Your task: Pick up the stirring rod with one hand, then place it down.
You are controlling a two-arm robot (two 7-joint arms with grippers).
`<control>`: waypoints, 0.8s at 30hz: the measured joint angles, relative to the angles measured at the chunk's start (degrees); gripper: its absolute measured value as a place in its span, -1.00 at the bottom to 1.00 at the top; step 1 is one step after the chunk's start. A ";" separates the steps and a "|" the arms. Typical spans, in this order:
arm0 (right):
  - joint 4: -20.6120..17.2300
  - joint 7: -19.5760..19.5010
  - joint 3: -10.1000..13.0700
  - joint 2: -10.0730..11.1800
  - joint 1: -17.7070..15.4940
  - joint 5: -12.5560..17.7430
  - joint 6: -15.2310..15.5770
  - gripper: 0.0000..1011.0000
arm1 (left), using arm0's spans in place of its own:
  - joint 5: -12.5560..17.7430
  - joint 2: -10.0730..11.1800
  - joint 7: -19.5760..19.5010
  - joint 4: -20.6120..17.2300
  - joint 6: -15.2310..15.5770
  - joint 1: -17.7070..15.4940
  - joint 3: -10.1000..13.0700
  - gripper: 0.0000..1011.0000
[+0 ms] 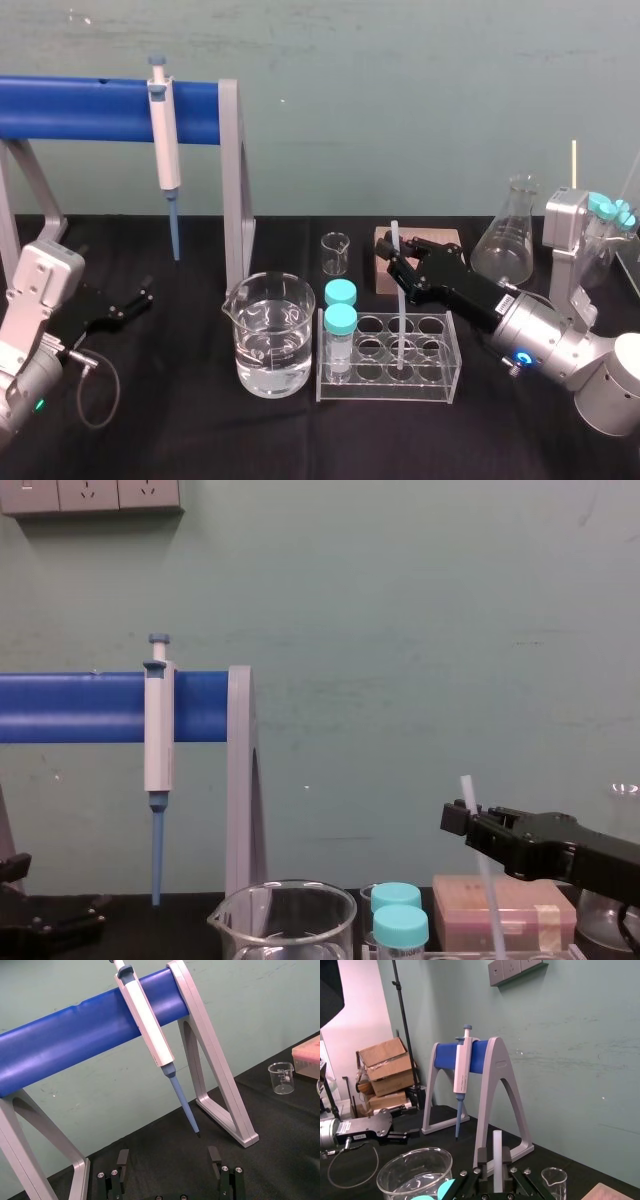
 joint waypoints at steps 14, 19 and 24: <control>-0.02 0.08 0.02 0.02 0.03 0.11 0.01 0.16 | 0.00 0.00 0.00 0.00 0.00 0.00 0.00 0.98; -0.02 0.12 0.02 0.02 0.03 0.17 0.01 0.50 | 0.00 0.00 0.00 0.00 0.00 0.00 0.00 0.98; -0.11 0.06 0.05 0.04 0.01 0.12 0.01 0.75 | 0.00 0.00 0.00 0.00 0.00 0.00 0.00 0.98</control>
